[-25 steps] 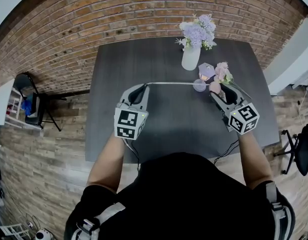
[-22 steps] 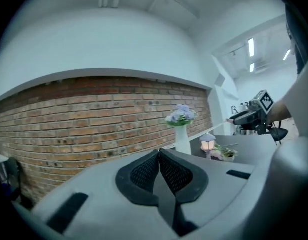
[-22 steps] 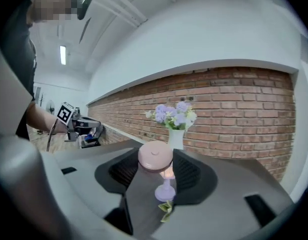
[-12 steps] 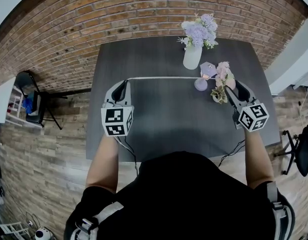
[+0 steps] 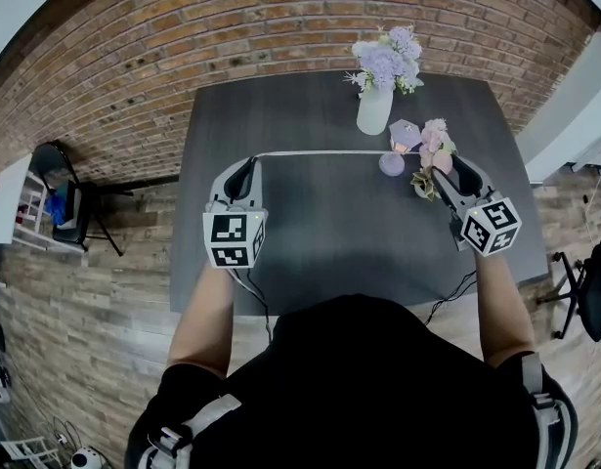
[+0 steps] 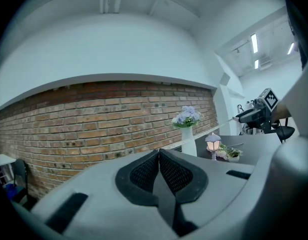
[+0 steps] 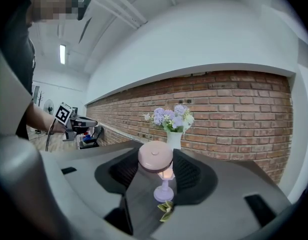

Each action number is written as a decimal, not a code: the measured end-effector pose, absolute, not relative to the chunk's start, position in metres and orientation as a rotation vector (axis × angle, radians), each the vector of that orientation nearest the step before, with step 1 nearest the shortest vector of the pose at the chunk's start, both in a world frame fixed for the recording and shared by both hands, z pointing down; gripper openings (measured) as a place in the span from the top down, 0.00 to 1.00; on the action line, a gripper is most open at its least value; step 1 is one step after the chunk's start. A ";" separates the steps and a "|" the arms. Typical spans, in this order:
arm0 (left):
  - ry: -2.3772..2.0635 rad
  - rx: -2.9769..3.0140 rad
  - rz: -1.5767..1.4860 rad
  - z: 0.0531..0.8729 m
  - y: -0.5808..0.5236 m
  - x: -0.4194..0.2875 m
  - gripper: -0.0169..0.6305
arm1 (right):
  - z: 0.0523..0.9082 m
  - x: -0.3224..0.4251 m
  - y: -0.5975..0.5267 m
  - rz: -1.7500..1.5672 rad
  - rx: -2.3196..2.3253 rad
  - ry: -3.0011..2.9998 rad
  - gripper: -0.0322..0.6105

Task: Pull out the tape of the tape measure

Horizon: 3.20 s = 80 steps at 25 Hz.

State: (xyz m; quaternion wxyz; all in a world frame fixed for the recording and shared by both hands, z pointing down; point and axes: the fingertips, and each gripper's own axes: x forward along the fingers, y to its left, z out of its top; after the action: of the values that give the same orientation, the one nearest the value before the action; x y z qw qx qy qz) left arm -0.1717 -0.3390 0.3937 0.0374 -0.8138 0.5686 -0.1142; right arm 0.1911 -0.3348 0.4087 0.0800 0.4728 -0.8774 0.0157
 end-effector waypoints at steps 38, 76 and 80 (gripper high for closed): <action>1.732 -2.695 -1.172 0.615 -0.265 -0.156 0.95 | 0.612 0.168 -0.279 0.406 1.174 -2.340 0.62; 2.109 -2.449 -0.639 0.492 -0.280 -0.179 0.96 | 0.496 0.166 -0.333 0.128 1.252 -2.644 0.95; 2.131 -2.452 -0.614 0.494 -0.282 -0.177 0.96 | 0.495 0.166 -0.334 0.121 1.234 -2.630 0.96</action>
State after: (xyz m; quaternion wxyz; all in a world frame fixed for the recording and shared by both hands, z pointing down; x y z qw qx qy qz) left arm -0.1768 -0.2825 0.4942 -0.0821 -0.7392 0.6423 -0.1851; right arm 0.1657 -0.3336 0.4953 0.1166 0.4216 -0.8983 0.0412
